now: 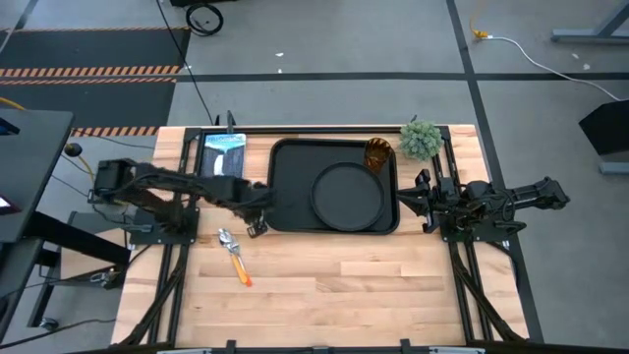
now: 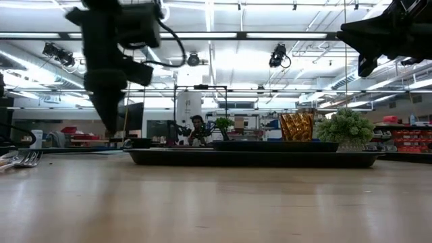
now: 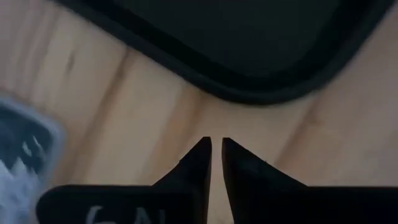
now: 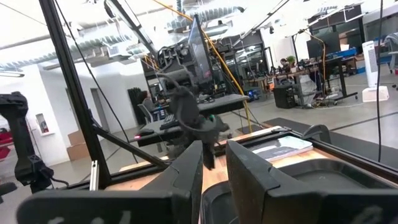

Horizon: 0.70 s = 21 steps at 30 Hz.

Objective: Pick and place plate/cup/fork/spoon on tray
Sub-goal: Put the orange fork beside the black plate on the black serving tray

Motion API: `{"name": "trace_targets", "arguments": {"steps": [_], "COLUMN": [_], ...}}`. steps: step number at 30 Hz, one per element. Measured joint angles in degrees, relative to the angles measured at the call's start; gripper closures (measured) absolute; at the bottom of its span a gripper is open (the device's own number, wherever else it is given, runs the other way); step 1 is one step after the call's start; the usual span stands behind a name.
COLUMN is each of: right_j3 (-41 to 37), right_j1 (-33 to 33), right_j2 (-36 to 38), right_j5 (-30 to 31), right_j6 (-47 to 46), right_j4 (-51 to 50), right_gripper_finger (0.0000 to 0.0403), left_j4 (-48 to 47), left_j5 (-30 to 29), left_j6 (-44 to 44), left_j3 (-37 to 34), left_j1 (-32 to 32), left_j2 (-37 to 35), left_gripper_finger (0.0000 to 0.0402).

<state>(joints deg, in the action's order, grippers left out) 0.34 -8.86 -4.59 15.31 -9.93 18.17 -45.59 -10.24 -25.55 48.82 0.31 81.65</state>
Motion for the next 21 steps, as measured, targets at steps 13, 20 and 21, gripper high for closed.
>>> {"name": "trace_targets", "arguments": {"steps": [13, 20, 21], "right_j3": [0.0, 0.0, 0.0], "right_j1": [0.0, 0.0, 0.0], "right_j2": [0.0, 0.0, 0.0], "right_j5": [0.0, 0.0, 0.0], "right_j6": [0.0, 0.0, 0.0], "right_j4": [0.0, 0.1, 0.2], "right_gripper_finger": [0.0325, 0.0325, 0.0325], "left_j4": [-0.6, -0.4, -0.5], "left_j5": [-5.0, -3.8, -3.4], "left_j6": [-28.1, -40.0, -42.4], "left_j3": [-1.1, -1.1, -1.1], "left_j1": [-8.0, -10.1, -10.6], "left_j2": [-8.2, -8.3, -8.3], "left_gripper_finger": [0.0352, 0.0291, 0.028]}}
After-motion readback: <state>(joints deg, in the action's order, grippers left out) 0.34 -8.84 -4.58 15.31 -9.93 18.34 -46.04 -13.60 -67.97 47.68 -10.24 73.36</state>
